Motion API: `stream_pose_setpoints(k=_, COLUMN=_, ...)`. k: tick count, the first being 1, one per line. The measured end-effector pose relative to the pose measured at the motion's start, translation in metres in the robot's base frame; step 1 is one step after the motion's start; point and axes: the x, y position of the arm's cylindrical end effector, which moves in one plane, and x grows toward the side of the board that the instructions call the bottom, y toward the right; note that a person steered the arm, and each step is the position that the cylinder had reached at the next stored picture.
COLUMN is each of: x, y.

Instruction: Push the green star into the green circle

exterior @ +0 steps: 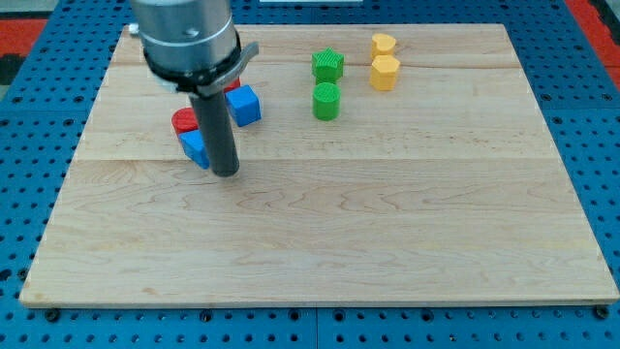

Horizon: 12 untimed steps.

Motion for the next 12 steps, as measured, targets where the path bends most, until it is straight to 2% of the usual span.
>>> stream_pose_setpoints(k=2, x=-0.008, y=-0.031)
stream_pose_setpoints(k=3, x=-0.009, y=-0.017)
stream_pose_setpoints(k=4, x=-0.034, y=0.062)
stream_pose_setpoints(k=5, x=-0.074, y=0.097)
stream_pose_setpoints(k=7, x=-0.135, y=0.043)
stream_pose_setpoints(k=8, x=-0.136, y=-0.013)
stream_pose_setpoints(k=10, x=-0.148, y=0.006)
stream_pose_setpoints(k=11, x=-0.148, y=-0.081)
stream_pose_setpoints(k=12, x=-0.171, y=-0.01)
